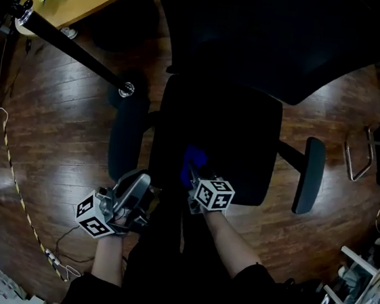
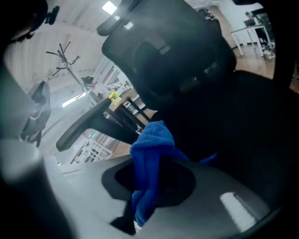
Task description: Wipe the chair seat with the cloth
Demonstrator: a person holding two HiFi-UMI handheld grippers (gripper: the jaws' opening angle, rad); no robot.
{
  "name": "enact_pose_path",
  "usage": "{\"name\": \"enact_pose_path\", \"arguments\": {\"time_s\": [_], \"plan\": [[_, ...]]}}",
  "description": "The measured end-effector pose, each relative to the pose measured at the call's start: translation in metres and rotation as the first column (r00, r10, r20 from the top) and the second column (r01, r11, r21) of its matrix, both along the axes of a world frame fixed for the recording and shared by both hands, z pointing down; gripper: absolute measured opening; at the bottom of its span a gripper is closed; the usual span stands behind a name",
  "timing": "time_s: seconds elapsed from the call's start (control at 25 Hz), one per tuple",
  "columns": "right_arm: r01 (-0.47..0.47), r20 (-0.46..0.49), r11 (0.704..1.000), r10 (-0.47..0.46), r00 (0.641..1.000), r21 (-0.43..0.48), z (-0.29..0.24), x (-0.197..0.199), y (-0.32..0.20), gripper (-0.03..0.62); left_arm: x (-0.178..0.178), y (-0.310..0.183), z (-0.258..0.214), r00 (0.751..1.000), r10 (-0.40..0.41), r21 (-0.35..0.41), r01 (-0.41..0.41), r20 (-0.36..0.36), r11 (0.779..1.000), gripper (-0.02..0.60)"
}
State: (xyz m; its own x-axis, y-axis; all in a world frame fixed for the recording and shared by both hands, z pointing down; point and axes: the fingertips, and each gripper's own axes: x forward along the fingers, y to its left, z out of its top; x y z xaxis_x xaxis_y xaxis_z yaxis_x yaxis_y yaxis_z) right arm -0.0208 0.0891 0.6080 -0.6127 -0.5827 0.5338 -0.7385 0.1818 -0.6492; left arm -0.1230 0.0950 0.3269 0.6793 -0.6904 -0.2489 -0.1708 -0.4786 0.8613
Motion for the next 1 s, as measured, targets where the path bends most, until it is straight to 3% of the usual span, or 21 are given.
{"name": "enact_pose_path", "arguments": {"time_s": [0.2,0.28,0.36,0.56,0.76,1.0], "plan": [[0.150,0.229,0.988,-0.141,0.963,-0.022,-0.016,-0.125,0.023,0.061,-0.016,0.008,0.002,0.999,-0.037,-0.009,0.037,0.022,0.999,-0.008],[0.195,0.219,0.979,-0.176,0.960,-0.064,0.000,-0.142,0.035,0.061,-0.020,0.010,0.003,0.999,-0.043,-0.014,0.044,0.031,0.999,-0.008],[0.211,0.132,0.971,-0.196,0.972,-0.113,0.026,-0.136,0.043,0.061,-0.023,0.011,0.005,0.998,-0.046,-0.019,0.047,0.036,0.999,-0.008],[0.185,0.014,0.975,-0.185,0.983,-0.121,0.054,-0.074,0.047,0.061,-0.018,0.008,0.006,0.999,-0.025,-0.017,0.026,0.033,1.000,-0.008],[0.036,-0.106,0.986,-0.053,0.993,-0.161,0.071,0.043,0.058,0.061,0.000,-0.003,0.004,1.000,0.020,-0.003,-0.020,0.019,1.000,-0.008],[-0.075,-0.306,0.987,0.027,0.952,-0.145,0.065,0.179,0.080,0.061,0.031,-0.012,0.004,0.995,0.098,0.013,-0.098,0.009,0.995,-0.008]]}}
